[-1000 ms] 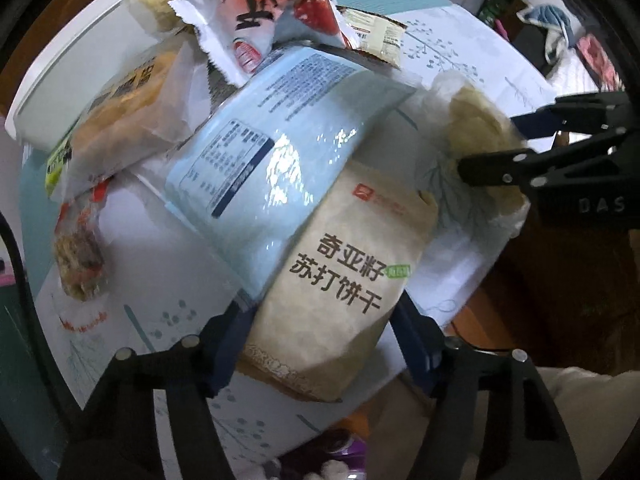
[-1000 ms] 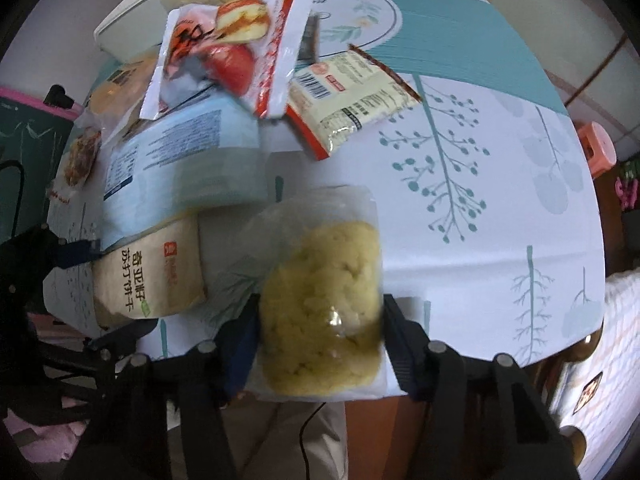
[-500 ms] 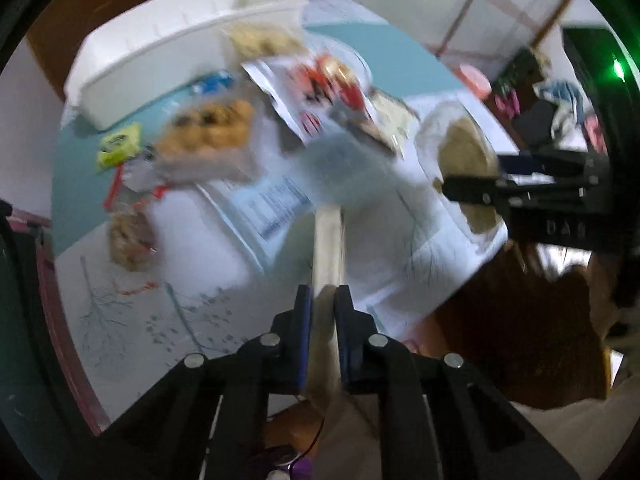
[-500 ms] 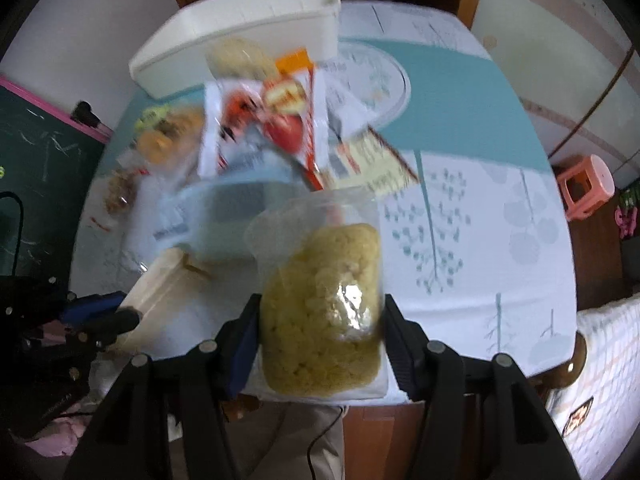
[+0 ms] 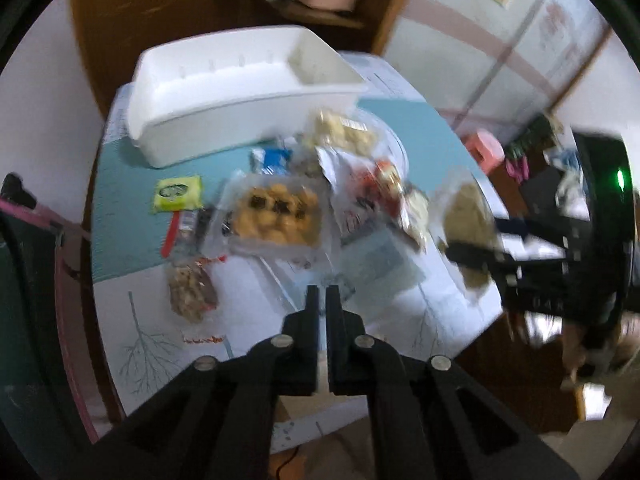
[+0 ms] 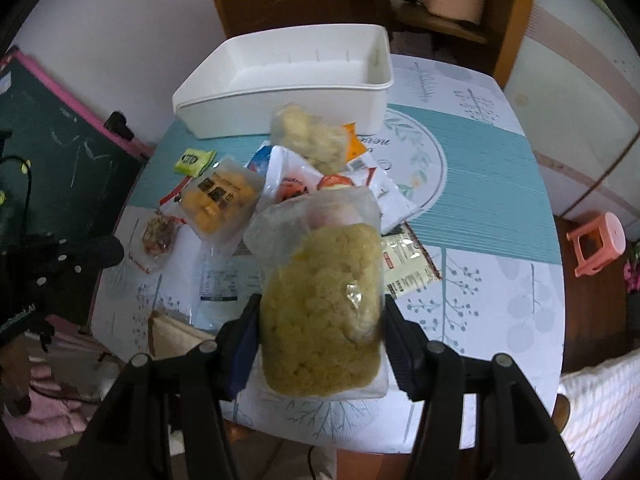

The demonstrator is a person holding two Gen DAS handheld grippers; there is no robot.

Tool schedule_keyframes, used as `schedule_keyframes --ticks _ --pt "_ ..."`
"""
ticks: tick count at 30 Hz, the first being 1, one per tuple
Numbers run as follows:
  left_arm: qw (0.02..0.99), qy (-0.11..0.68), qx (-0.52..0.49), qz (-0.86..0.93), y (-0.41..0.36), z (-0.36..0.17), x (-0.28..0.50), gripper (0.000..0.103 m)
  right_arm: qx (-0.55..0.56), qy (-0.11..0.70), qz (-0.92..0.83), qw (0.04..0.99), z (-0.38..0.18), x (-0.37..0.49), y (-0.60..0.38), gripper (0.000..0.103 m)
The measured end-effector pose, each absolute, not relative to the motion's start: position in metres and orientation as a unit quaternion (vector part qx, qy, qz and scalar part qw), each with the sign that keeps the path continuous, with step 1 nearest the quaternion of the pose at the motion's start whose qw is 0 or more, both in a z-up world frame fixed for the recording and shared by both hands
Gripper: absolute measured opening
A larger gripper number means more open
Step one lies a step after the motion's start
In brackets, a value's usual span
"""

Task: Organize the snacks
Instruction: 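Lift the cracker pack with left tool while right tool lifts the puff bag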

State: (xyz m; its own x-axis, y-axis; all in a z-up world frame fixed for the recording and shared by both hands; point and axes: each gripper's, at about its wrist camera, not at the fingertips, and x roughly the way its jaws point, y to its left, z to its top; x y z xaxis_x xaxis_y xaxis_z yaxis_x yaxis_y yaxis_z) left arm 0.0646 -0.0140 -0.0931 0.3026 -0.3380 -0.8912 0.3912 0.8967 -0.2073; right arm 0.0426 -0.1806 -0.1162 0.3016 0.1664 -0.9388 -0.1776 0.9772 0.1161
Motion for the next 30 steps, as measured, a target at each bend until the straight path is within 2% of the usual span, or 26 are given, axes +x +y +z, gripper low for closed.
schedule_keyframes --ticks 1,2,3,4,6,8,15,20,23,25,26,30 --pt "0.798 0.554 0.039 -0.235 -0.016 -0.1 0.062 0.007 -0.005 0.585 0.109 0.804 -0.118 0.043 -0.18 0.057" --pt "0.791 0.56 0.049 -0.241 -0.019 -0.104 0.06 0.017 -0.003 0.589 0.111 0.8 -0.122 0.043 -0.18 0.057" --pt "0.78 0.569 0.065 -0.253 -0.023 -0.112 0.056 0.033 0.0 0.592 0.112 0.798 -0.125 0.042 -0.18 0.057" --pt "0.775 0.571 0.077 -0.26 -0.027 -0.119 0.053 0.04 0.003 0.595 0.113 0.795 -0.127 0.042 -0.18 0.057" --pt "0.769 0.569 0.111 -0.27 -0.035 -0.134 0.046 0.07 0.006 0.6 0.115 0.792 -0.132 0.04 -0.18 0.057" --pt "0.76 0.563 0.153 -0.287 -0.041 -0.15 0.037 0.078 0.006 0.603 0.116 0.789 -0.137 0.037 -0.181 0.057" --pt "0.713 0.569 0.259 -0.318 -0.054 -0.201 0.019 0.078 0.015 0.619 0.107 0.778 -0.152 0.026 -0.191 0.057" --pt "0.688 0.563 0.305 -0.341 -0.06 -0.219 0.009 0.087 0.021 0.627 0.1 0.772 -0.161 0.017 -0.195 0.057" --pt "0.689 0.563 0.295 -0.348 -0.058 -0.223 0.012 0.09 0.025 0.63 0.098 0.77 -0.164 0.014 -0.196 0.057" --pt "0.688 0.569 0.282 -0.352 -0.055 -0.223 0.015 0.078 0.026 0.63 0.097 0.77 -0.165 0.012 -0.196 0.057" --pt "0.691 0.564 0.281 -0.355 -0.055 -0.22 0.014 0.063 0.026 0.63 0.097 0.77 -0.165 0.011 -0.196 0.057" --pt "0.689 0.587 0.241 -0.349 -0.055 -0.218 0.017 0.049 0.03 0.628 0.098 0.771 -0.165 0.01 -0.195 0.057"
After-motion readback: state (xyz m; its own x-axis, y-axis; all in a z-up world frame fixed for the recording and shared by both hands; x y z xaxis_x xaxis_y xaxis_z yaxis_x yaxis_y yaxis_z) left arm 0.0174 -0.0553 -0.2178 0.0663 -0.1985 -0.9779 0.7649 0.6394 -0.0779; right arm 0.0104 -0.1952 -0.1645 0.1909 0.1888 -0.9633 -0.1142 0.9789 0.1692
